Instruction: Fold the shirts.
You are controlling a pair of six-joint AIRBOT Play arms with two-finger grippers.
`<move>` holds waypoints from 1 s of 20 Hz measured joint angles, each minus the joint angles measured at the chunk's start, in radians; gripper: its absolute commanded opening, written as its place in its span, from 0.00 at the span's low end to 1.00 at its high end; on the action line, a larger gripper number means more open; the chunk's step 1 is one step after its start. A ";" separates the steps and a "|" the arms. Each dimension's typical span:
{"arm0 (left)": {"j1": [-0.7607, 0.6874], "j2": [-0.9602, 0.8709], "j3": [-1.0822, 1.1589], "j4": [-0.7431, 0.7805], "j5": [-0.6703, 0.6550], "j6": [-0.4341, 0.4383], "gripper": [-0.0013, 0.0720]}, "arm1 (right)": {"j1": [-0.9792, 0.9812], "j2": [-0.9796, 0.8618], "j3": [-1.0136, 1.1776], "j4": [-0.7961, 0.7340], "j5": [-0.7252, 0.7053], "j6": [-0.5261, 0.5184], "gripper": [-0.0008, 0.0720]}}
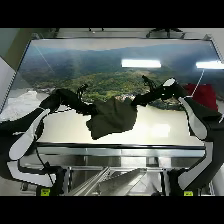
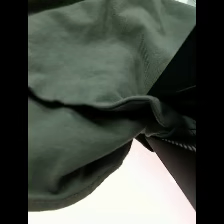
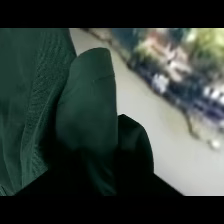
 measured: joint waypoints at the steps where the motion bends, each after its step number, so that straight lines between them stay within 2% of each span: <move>1: -0.003 -0.014 0.021 0.001 0.011 0.002 0.04 | 0.004 -0.008 0.006 0.006 0.007 -0.016 0.04; 6: -0.010 -0.028 0.118 0.004 0.097 0.006 0.04 | 0.010 0.002 0.033 0.014 0.067 -0.067 0.04; 10: -0.010 0.074 0.214 0.011 0.168 0.000 0.04 | 0.010 0.130 0.070 0.017 0.102 -0.081 0.04; 16: -0.030 0.354 0.425 0.011 0.274 -0.074 0.04 | 0.012 0.542 0.107 0.011 0.109 -0.089 0.04; 20: -0.098 0.539 0.587 0.087 0.310 -0.190 0.04 | 0.013 0.869 0.116 -0.017 0.040 -0.118 0.04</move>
